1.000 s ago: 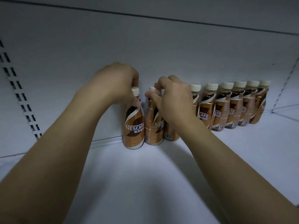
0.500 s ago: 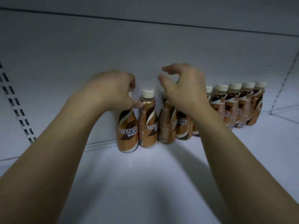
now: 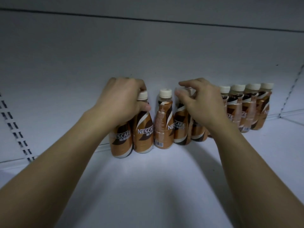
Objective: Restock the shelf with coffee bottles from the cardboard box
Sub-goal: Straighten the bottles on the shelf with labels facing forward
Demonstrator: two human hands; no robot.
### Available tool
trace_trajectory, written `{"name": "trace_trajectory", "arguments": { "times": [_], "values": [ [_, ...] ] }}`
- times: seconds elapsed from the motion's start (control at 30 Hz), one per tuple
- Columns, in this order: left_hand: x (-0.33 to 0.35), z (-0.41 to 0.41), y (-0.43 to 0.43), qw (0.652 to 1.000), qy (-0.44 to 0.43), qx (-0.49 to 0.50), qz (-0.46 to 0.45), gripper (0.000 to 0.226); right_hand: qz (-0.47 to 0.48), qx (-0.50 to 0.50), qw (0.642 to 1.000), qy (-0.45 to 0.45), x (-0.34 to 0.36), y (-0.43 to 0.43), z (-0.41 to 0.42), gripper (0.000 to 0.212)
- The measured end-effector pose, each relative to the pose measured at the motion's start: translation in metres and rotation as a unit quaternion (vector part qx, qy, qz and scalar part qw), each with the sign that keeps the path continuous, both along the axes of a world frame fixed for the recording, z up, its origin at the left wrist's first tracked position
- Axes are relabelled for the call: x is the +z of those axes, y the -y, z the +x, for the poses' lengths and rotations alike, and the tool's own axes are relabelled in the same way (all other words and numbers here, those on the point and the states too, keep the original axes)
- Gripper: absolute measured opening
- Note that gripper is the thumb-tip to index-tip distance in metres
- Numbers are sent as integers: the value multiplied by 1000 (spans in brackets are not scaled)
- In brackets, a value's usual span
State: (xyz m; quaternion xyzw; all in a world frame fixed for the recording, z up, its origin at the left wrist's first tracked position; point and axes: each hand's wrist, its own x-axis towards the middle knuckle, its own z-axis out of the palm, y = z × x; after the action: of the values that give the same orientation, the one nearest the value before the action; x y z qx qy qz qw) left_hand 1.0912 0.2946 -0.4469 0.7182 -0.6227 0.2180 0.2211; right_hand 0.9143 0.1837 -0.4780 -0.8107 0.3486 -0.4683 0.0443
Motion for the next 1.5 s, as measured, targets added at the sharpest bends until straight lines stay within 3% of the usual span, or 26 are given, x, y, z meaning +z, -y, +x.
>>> {"name": "trace_trajectory", "arguments": {
  "times": [0.23,0.37,0.47,0.6,0.83,1.1,1.33,1.5],
  "values": [
    [3,-3,-3,999,2,5,35,46,45,11,999,10,-7,7,-6,42],
    [12,-14,1,997,61,42,36,64,78,30,996,16,-9,9,-7,41],
    [22,-33,15,998,49,43,13,69,86,36,995,30,-8,9,-7,38],
    [22,-56,41,991,79,81,65,63,87,40,995,41,-7,13,-8,38],
    [18,-46,54,997,69,23,28,49,66,34,997,33,-9,19,-8,40],
    [19,-44,46,999,-1,-23,30,41,2,-81,996,23,-7,16,8,54],
    [20,-42,47,995,-74,-39,54,38,106,-10,991,78,-1,20,5,49],
    [17,-42,48,994,-85,-44,43,38,186,69,972,128,-1,23,-1,31]
  ]
}}
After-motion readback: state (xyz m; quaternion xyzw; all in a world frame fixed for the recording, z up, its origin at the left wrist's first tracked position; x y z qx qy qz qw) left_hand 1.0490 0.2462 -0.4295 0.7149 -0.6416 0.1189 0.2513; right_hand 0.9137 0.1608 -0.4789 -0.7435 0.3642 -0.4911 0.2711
